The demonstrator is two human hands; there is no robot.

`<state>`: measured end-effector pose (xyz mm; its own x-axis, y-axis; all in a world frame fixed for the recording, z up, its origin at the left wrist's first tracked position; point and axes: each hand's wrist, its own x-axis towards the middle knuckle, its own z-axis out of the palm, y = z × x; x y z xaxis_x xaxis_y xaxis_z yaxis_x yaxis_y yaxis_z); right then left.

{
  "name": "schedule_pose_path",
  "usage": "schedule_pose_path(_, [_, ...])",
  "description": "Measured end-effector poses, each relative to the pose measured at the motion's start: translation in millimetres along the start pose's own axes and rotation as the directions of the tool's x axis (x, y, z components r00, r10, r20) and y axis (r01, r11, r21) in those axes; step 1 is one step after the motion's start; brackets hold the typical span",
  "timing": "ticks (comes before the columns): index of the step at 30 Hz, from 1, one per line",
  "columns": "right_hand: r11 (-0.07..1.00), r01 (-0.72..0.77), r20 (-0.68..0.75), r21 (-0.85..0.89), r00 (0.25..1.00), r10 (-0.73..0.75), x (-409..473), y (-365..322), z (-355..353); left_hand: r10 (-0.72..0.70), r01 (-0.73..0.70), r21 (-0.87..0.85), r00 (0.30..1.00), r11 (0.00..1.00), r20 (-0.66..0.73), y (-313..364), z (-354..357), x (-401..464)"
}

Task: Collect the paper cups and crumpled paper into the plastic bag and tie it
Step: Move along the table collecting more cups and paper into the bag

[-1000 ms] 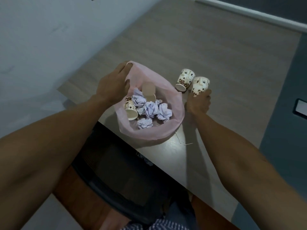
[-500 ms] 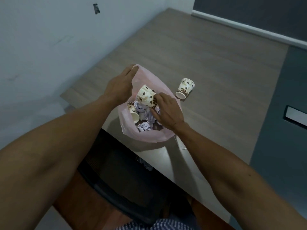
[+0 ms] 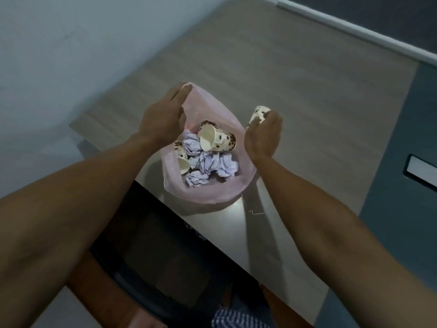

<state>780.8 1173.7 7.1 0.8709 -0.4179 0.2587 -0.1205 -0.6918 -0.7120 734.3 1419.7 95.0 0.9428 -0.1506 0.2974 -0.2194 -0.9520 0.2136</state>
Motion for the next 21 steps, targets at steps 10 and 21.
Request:
schedule_pose_path(10, [0.816, -0.577, 0.403, -0.028, 0.741, 0.537, 56, 33, 53, 0.058, -0.057, 0.022, 0.998, 0.998, -0.04, -11, 11, -1])
schedule_pose_path(21, [0.883, 0.177, 0.068, 0.434, 0.971, -0.228, 14, -17, -10, 0.06, -0.071, 0.066, 0.986, 0.995, 0.158, -21, -13, 6])
